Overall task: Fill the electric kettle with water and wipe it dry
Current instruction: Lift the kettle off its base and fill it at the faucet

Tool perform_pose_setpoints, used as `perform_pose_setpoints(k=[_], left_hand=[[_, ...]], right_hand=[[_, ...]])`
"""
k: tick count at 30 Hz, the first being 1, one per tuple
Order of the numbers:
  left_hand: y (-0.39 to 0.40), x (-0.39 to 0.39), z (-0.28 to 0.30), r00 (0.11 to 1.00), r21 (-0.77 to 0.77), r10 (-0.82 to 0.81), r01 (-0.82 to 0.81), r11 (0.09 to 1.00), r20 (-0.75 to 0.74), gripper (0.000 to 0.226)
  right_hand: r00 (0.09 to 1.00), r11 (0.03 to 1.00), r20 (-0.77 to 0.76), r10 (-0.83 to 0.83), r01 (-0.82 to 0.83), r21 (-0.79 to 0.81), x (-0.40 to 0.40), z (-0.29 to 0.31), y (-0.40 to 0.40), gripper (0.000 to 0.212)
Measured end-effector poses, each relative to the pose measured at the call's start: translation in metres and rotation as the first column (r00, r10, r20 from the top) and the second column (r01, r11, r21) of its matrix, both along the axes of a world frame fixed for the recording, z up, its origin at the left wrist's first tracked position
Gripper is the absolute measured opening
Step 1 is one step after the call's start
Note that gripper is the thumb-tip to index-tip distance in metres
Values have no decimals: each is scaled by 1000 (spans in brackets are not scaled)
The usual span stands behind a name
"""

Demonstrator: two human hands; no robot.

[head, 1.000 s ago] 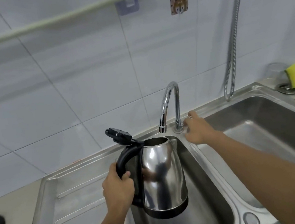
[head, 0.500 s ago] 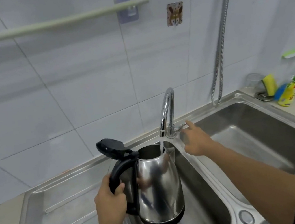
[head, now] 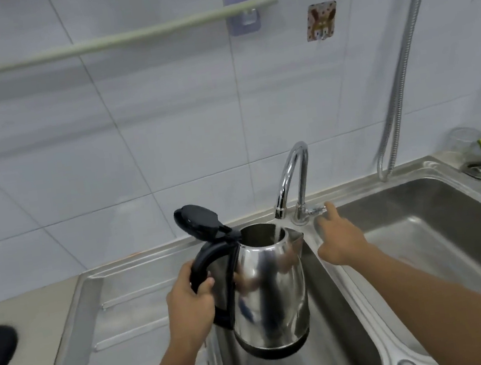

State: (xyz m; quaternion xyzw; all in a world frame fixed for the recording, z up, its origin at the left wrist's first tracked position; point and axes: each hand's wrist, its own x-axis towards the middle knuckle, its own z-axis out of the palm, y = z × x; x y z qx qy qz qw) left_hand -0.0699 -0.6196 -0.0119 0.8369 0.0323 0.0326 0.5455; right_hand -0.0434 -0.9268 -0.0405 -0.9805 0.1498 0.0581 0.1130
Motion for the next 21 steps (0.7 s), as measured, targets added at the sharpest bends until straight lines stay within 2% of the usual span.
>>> perform_pose_setpoints(k=[6,10,15,17,19,20,21], left_hand=[[-37,-21,-6,992,9,126,-126,992,1,30],[-55,-31,-9,982,15,191,-191,981,-8,29],[-67,-35,-12,969,61,247,-245,968,-18,25],[-70,-36,-10,968,79,252,-250,965,-17,23],[-72,-35,-10,968,80,251,-249,965,-13,23],[-72,-35,-10,968,75,250,-248,966,-13,23],[-72,-35,-9,969,71,247,-245,967,-16,24]], right_hand=[[985,984,-10,169,-170,-48,-9,6,-26,46],[960,956,-71,272,-278,-92,-19,-2,-40,56],[932,939,-149,331,-340,-41,-35,-25,-53,48],[937,948,-144,318,-317,33,-34,-29,-55,53],[964,952,-78,254,-235,198,-29,-25,-54,64],[984,917,-30,173,-150,370,-26,-18,-51,65],[998,805,-4,64,-50,591,-26,-9,-48,62]])
